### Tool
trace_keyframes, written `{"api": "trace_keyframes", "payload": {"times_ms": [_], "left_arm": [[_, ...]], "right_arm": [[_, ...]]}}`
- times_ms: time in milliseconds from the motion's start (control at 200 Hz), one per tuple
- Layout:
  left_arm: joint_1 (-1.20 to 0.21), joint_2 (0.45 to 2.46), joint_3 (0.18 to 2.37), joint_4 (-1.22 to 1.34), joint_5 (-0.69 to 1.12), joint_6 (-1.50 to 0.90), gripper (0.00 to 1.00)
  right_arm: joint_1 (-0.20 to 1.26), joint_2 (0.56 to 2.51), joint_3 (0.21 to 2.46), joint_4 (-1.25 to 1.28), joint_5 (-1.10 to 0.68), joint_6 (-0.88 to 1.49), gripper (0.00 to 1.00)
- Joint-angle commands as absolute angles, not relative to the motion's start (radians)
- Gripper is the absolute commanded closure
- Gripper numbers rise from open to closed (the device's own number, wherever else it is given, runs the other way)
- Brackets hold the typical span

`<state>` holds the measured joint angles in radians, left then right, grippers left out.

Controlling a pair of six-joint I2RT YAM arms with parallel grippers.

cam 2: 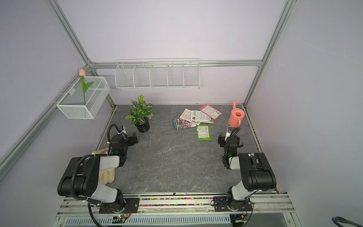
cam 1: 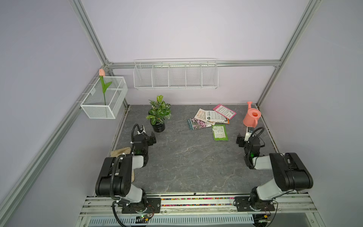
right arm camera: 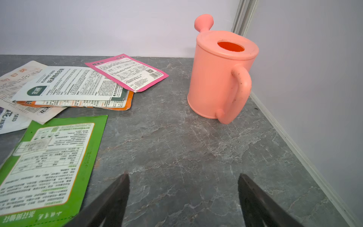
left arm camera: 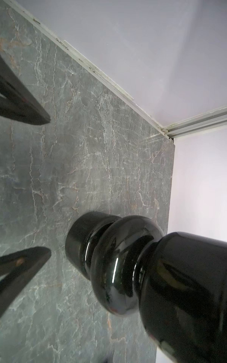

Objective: Arrange the seed packets in a row
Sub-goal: Pick up the seed packet from the center of the board.

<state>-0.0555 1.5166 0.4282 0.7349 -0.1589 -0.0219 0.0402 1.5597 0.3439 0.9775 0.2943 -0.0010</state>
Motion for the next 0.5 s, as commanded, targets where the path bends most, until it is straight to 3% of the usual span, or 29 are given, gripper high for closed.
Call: {"api": "trace_keyframes", "payload": {"times_ms": [0, 495], "left_arm": [[-0.059, 1.508, 0.434, 0.749, -0.168, -0.011, 0.01], [-0.059, 1.508, 0.434, 0.750, -0.168, -0.010, 0.01]], "right_arm": [[0.044, 1.555, 0.334, 1.004, 0.292, -0.018, 0.11], [0.042, 1.555, 0.338, 1.000, 0.290, -0.015, 0.11]]}}
